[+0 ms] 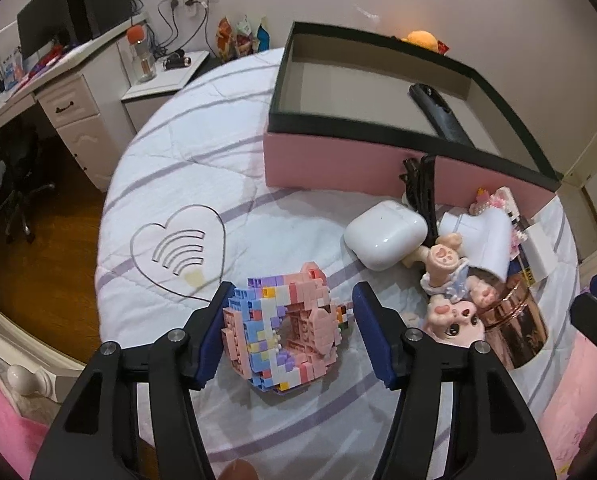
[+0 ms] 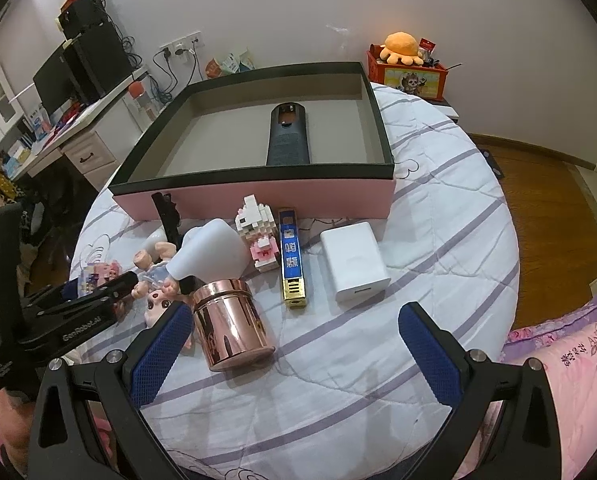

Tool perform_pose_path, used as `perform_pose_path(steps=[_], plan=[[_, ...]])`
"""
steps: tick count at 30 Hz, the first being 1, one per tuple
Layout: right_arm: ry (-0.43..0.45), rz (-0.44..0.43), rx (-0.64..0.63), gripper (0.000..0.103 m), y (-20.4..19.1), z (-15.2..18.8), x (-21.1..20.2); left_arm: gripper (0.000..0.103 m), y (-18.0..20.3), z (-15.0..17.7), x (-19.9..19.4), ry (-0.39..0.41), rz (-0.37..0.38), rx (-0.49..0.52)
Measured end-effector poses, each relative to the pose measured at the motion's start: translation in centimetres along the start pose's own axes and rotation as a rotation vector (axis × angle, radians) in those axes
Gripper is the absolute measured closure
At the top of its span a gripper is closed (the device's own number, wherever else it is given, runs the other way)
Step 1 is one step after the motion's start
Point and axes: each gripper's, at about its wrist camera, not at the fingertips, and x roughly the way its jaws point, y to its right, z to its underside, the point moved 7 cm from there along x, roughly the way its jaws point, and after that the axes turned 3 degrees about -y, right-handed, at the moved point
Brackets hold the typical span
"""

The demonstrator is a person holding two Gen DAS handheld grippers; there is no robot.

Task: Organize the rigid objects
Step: 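Grasp the pastel brick figure with the left gripper and lift it, then carry the brick figure into the tray and open the left gripper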

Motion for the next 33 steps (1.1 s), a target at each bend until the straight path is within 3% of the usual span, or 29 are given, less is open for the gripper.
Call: perform_pose_path(steps=[10,17,27,33], plan=[[0.014,-0.015,-0.001,0.000,0.0,-1.0,-0.1,0.042,0.2,-2.6,-4.5,0.079,0.000,0.012],[0.066,-0.010,-0.015,0.000,0.0,-4.4,-0.8,0.042,1.6,-6.8,-5.3,0.126,0.018,0.029],[0.124,0.005,-0.030,0.000,0.6,-10.6,0.2,0.042,4.4,-13.5,-2.8,0.154,0.028,0.070],[0.115,0.022,0.000,0.000,2.4,-12.8,2.4,0.042,5.4,-16.6,1.1,0.125,0.024,0.076]])
